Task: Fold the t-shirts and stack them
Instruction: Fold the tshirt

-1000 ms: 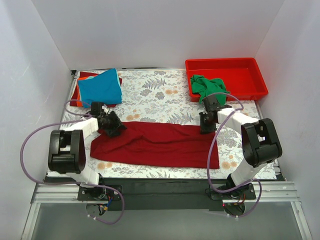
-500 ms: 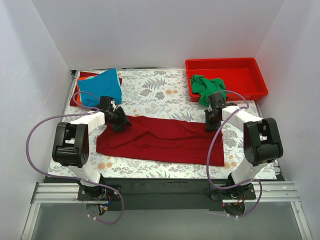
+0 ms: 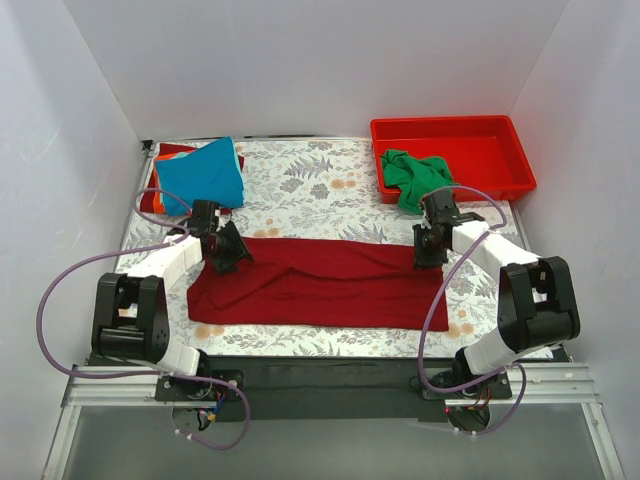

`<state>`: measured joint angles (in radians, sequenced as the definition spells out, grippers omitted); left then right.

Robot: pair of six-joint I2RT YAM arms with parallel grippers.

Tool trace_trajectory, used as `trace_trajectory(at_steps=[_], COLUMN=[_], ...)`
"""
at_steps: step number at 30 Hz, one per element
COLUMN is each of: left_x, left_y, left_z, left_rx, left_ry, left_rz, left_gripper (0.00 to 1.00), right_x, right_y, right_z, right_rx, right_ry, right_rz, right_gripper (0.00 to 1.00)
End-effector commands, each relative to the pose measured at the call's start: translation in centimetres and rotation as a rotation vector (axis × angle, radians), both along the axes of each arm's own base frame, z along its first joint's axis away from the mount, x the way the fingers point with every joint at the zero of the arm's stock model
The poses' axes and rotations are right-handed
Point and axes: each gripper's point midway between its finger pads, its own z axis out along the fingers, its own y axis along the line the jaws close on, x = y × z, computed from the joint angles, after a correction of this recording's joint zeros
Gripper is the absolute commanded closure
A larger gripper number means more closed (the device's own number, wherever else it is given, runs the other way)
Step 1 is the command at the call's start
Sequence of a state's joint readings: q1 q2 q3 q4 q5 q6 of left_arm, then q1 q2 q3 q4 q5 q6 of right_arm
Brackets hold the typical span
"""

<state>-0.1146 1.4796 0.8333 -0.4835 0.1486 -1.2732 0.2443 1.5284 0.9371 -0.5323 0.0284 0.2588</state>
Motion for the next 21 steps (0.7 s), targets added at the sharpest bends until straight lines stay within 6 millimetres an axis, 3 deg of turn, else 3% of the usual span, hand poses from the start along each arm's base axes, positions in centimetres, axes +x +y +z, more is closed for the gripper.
trace_trajectory(at_steps=[1,8,13,21], left_x=[1.0,2.0,2.0,2.1], left_y=[0.0,0.0,-0.1,-1.4], left_z=[2.0,3.3,3.3,3.2], left_rx=[0.005,0.007,0.007,0.009], left_ry=[-0.057,-0.093,-0.094,-0.102], left_rz=[-0.010,-0.008,-0.009,-0.041], left_gripper=[0.50,0.50,0.50,0.50], right_x=[-1.5,-3.5,-5.5,-4.8], right_y=[0.1,0.4,0.4,0.9], right_z=[-0.1,0.5,-0.5,1.3], right_rx=[0.015,0.046,0.068,0.094], right_ry=[0.030,0.034,0.082,0.039], right_rz=[0.006,0.012,0.017,0.015], right_gripper=[0.69,0.69,0.69,0.69])
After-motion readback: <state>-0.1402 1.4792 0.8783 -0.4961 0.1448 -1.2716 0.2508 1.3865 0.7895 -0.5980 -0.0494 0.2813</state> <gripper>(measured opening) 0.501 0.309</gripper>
